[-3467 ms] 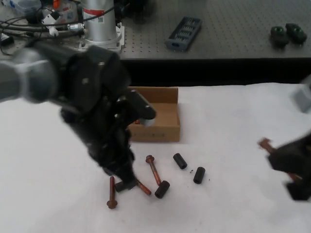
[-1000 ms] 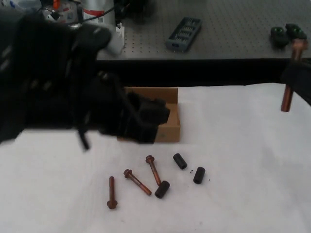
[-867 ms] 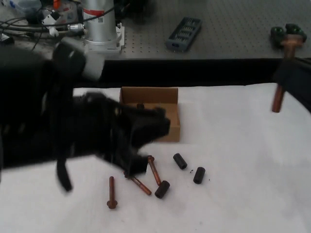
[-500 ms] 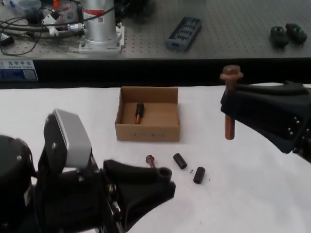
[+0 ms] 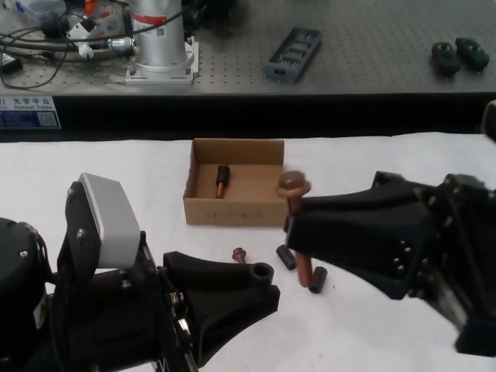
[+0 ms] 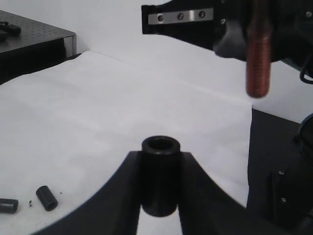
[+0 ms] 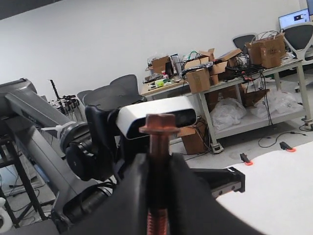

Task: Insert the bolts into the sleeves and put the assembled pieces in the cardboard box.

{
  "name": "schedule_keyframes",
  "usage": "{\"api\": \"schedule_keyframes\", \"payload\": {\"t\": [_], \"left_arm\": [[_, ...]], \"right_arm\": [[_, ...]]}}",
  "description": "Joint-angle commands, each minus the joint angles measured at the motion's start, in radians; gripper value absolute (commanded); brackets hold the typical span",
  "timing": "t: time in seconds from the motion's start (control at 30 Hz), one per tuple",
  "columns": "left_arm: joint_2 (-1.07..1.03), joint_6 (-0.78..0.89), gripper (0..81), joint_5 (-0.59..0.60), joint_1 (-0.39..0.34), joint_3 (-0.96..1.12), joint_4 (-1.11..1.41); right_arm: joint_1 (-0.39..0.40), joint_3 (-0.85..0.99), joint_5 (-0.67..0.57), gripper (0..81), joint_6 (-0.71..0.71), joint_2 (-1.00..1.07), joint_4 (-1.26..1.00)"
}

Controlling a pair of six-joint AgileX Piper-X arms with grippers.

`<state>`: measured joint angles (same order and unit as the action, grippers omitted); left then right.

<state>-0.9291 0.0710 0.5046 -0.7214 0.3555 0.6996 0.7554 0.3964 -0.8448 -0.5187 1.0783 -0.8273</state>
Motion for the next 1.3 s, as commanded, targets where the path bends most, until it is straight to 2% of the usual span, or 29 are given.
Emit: {"api": "schedule_keyframes", "payload": {"t": [0.0,0.13,0.47,0.67,0.87,1.27], "left_arm": [[0.009,0.009,5.8,0.013,-0.004,0.004,0.035],[0.009,0.009,5.8,0.013,-0.004,0.004,0.035],[0.009,0.009,5.8,-0.001,-0.004,0.004,0.065],[0.009,0.009,5.8,-0.028,-0.004,0.004,0.119],[0.009,0.009,5.8,-0.028,-0.004,0.004,0.119],[0.009,0.009,5.8,-0.028,-0.004,0.004,0.119]], "right_arm": [[0.004,0.005,0.028,3.7,0.026,0.020,-0.008],[0.004,0.017,0.027,3.7,0.034,0.041,-0.011],[0.004,0.083,0.027,3.7,0.170,0.092,-0.010],[0.004,0.085,0.022,3.7,0.177,0.119,-0.022],[0.004,0.085,0.031,3.7,0.180,0.142,-0.127],[0.007,0.104,0.051,3.7,0.180,0.151,-0.129]]}}
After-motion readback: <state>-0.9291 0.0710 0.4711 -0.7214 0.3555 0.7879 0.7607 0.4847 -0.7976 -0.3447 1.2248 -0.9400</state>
